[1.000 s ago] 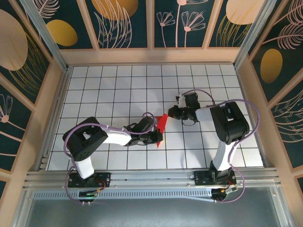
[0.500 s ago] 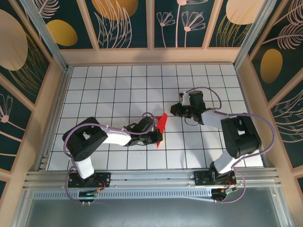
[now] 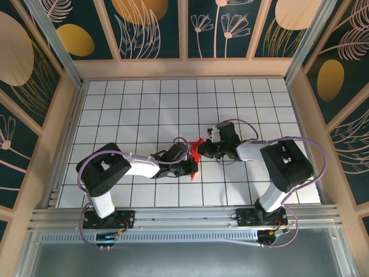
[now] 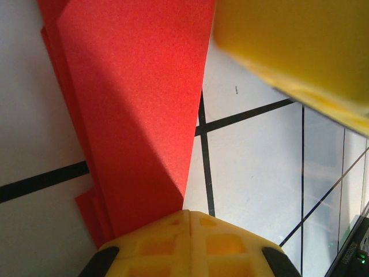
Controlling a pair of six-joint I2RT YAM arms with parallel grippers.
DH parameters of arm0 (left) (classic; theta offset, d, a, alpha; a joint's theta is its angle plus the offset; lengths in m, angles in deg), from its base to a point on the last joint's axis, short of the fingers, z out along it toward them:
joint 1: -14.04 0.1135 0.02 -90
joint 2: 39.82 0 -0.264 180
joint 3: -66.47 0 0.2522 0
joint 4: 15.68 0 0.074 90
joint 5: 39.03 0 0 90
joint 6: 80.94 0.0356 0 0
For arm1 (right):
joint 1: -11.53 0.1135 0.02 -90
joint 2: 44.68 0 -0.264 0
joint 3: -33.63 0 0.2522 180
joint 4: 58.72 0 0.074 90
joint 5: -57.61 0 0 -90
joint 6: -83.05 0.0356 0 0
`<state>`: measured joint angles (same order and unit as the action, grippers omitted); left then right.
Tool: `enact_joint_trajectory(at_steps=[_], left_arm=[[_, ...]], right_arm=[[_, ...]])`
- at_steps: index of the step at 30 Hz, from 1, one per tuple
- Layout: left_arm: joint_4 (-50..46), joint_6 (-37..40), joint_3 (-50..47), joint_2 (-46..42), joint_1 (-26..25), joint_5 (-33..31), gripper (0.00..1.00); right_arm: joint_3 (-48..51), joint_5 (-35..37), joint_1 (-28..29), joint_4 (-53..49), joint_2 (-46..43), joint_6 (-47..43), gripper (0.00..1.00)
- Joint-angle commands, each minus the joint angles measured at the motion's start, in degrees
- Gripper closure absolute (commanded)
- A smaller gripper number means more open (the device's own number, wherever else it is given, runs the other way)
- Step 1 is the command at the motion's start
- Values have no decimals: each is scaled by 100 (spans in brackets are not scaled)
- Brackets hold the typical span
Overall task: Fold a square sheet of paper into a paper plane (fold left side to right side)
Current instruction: Fold the wing for the fifth time at the center of the table.
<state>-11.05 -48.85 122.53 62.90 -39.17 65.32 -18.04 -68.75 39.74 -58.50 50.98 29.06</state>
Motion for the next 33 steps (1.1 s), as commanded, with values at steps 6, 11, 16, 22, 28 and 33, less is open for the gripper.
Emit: enact_joint_trajectory(at_steps=[6, 11, 16, 22, 28, 33], left_arm=[[-679, -103, -319, 119, 9, -76, 100], [-605, -129, -199, -177, 35, -17, 100], [-302, -223, -133, -498, 142, 230, 99], [207, -383, -249, -861, 173, 800, 98], [842, -696, -621, -796, 164, 1169, 99], [1075, -771, -697, -538, 159, 1331, 99]], right_arm=[[-182, 35, 56, -392, 591, 81, 100], [-243, 362, 53, -1003, 739, -100, 100], [-217, 507, 57, -1161, 809, -191, 100], [-164, 573, 62, -1108, 814, -191, 100], [-173, 595, 76, -1114, 860, -217, 100], [-181, 629, 100, -1132, 893, -245, 100]])
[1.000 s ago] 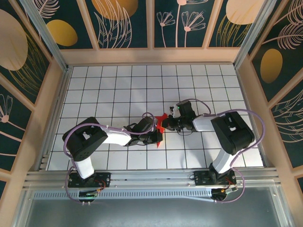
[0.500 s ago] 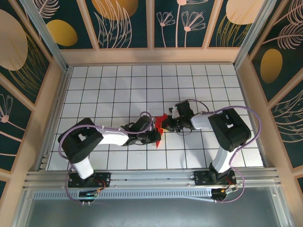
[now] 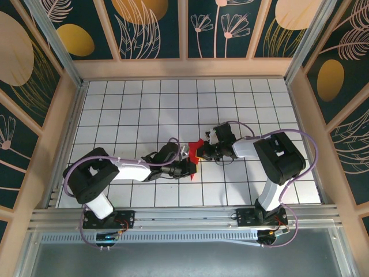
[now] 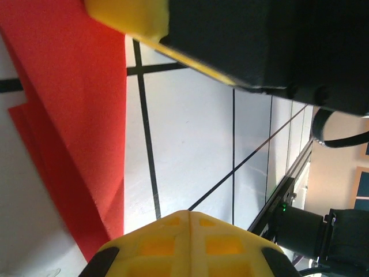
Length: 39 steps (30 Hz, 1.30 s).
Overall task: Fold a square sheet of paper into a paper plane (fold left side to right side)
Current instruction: Fold the wing for the fifth time at the center of the table.
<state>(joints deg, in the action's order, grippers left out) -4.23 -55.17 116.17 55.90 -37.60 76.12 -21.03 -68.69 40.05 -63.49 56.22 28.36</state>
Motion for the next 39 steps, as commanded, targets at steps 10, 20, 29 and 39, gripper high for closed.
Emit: enact_joint_trajectory(at_steps=[10, 20, 29, 39], left_arm=[[660, -186, -138, 543, -25, 379, 99], [581, -162, -246, 579, -37, 280, 99], [576, -146, -226, 682, -77, 288, 99], [329, -29, -251, 687, -112, 245, 99]], right_arm=[[100, 694, 93, -711, 397, -209, 100], [65, 750, 127, -768, 411, -231, 100], [48, 801, 137, -803, 430, -245, 100], [13, 826, 137, -842, 461, -271, 100]])
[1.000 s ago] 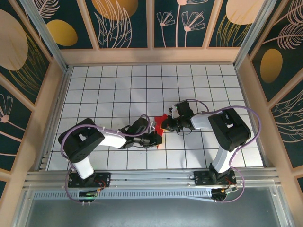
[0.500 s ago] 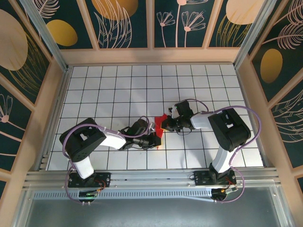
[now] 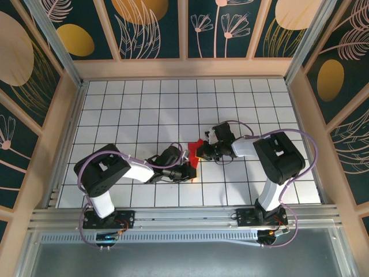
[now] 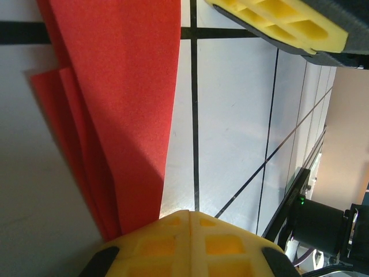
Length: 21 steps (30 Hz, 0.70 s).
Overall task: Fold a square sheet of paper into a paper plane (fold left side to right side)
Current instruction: Fold the wing for the fifth time at the center of the table.
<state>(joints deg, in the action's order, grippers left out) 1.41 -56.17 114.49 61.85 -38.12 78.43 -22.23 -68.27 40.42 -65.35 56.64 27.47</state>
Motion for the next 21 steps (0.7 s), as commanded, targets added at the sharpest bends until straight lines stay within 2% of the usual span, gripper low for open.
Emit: enact_joint_trajectory(at_steps=[1, 13, 21], left_arm=[[-267, 98, -94, 86, -65, 11, 99], [-639, 259, 126, -566, -60, -360, 99], [-711, 318, 169, -605, -75, -82, 99]], right_arm=[[133, 784, 101, -667, 422, -181, 100], [135, 758, 134, -656, 424, -172, 100], [115, 772, 148, -670, 439, -164, 100]])
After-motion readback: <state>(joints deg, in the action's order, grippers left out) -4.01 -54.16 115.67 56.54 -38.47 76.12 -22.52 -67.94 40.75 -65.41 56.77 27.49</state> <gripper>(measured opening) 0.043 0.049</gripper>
